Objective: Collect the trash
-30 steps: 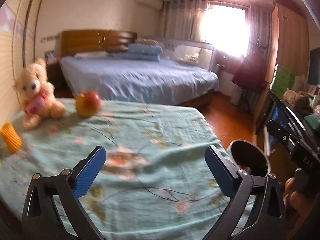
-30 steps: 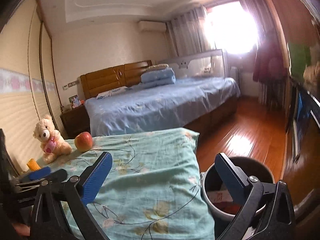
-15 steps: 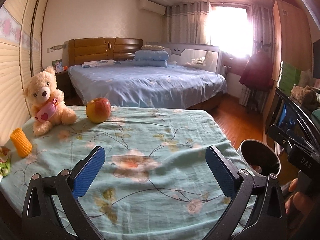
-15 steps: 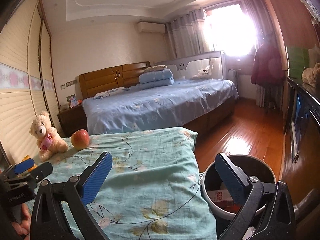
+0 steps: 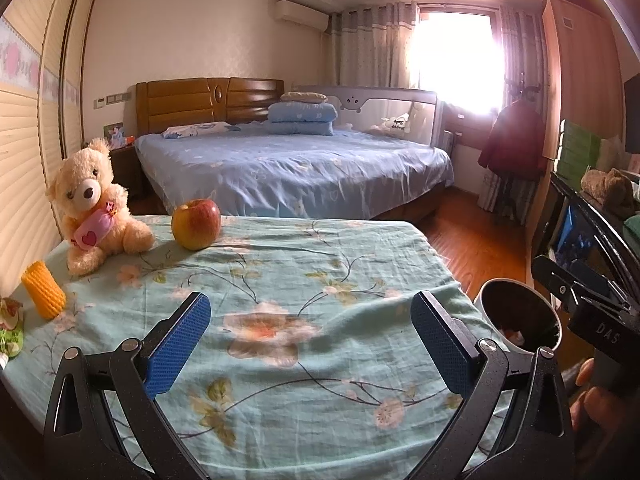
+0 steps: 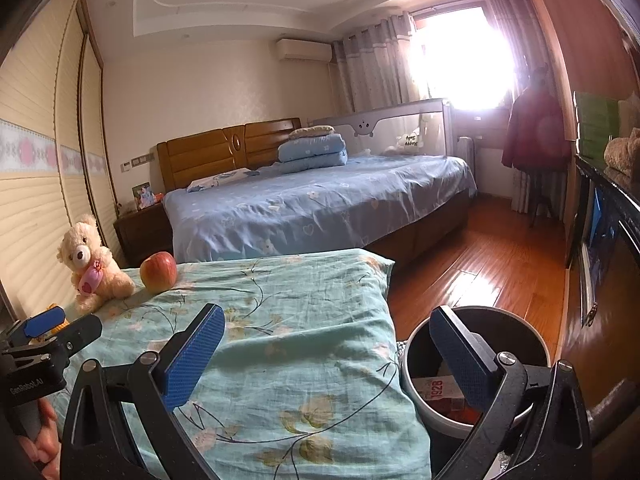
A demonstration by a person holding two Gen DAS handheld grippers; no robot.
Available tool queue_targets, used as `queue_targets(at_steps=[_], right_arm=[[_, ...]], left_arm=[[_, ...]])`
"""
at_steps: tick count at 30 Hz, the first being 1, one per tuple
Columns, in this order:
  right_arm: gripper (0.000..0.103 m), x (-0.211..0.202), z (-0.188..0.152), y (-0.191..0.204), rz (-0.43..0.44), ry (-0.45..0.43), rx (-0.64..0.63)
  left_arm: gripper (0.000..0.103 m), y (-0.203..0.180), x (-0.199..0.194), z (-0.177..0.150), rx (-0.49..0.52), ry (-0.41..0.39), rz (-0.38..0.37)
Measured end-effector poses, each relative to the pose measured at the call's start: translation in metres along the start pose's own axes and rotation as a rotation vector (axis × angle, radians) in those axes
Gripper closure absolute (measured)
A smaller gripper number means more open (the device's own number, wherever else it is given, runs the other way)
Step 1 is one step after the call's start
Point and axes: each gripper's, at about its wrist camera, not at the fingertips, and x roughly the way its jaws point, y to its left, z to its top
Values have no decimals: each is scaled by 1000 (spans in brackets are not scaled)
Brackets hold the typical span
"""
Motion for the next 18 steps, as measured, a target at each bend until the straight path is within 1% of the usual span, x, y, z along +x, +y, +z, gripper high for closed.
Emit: queue_targets(at_steps=[9, 18], right_arm=[[0, -2, 0, 3, 1, -1, -14], [0, -3, -1, 4, 15, 1, -10]], left_arm=[[1, 0, -3, 1, 1, -15, 7], [1, -2, -4, 0, 8, -24, 31]])
